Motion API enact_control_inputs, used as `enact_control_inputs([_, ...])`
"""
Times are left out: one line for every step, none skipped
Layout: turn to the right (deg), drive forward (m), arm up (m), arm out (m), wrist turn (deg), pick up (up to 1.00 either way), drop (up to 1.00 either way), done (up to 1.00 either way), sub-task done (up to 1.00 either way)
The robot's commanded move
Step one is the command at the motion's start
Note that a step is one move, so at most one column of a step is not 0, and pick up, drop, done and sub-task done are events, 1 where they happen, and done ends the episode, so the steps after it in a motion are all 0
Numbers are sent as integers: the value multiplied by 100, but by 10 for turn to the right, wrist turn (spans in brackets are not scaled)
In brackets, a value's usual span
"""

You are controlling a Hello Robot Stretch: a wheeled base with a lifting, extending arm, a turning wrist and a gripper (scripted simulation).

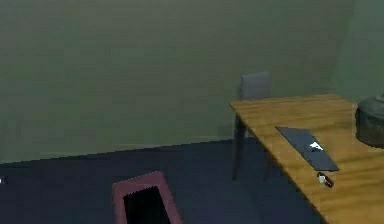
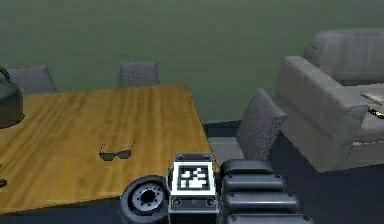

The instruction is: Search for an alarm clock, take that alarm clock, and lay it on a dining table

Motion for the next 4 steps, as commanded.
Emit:
enact_control_inputs([30, 0, 0, 0, 0, 0, 0, 0, 0])
enact_control_inputs([0, 55, 0, 0, 0, 0, 0, 0, 0])
enact_control_inputs([-300, 0, 0, 0, 0, 0, 0, 0, 0])
enact_control_inputs([0, 0, 0, 44, 0, 0, 0, 0, 0])
